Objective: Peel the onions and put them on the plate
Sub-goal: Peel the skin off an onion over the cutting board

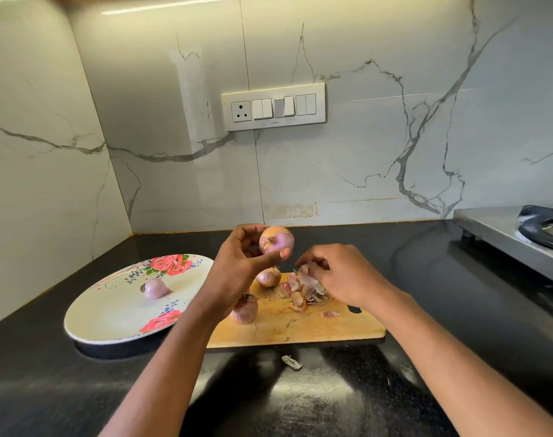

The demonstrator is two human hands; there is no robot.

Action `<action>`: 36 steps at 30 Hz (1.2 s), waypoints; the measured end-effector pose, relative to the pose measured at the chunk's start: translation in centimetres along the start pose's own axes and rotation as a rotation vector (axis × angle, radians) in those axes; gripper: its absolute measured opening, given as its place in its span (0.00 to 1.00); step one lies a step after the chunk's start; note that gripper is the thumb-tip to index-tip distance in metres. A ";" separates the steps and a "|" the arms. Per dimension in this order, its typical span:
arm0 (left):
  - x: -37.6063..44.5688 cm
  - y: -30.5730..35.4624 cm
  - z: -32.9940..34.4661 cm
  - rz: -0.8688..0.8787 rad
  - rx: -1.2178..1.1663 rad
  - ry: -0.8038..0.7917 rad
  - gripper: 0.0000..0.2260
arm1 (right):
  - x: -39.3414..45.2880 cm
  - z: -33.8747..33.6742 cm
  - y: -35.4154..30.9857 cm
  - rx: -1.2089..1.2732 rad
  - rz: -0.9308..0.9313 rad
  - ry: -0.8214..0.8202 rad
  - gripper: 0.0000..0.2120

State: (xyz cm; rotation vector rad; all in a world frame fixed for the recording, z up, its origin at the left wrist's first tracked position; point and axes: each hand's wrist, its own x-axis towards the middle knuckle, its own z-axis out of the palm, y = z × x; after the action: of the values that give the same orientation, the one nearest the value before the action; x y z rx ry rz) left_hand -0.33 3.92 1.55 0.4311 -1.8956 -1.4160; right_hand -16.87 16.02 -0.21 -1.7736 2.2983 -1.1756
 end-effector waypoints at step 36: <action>-0.3 0.2 0.6 0.059 -0.010 0.039 0.24 | 0.1 -0.6 -2.1 0.636 -0.055 0.349 0.07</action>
State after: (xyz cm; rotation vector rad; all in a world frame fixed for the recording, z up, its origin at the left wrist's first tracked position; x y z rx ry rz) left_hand -0.57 4.61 1.59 0.3922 -1.8544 -1.3692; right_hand -15.39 16.12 1.44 -1.4768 1.6941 -2.0633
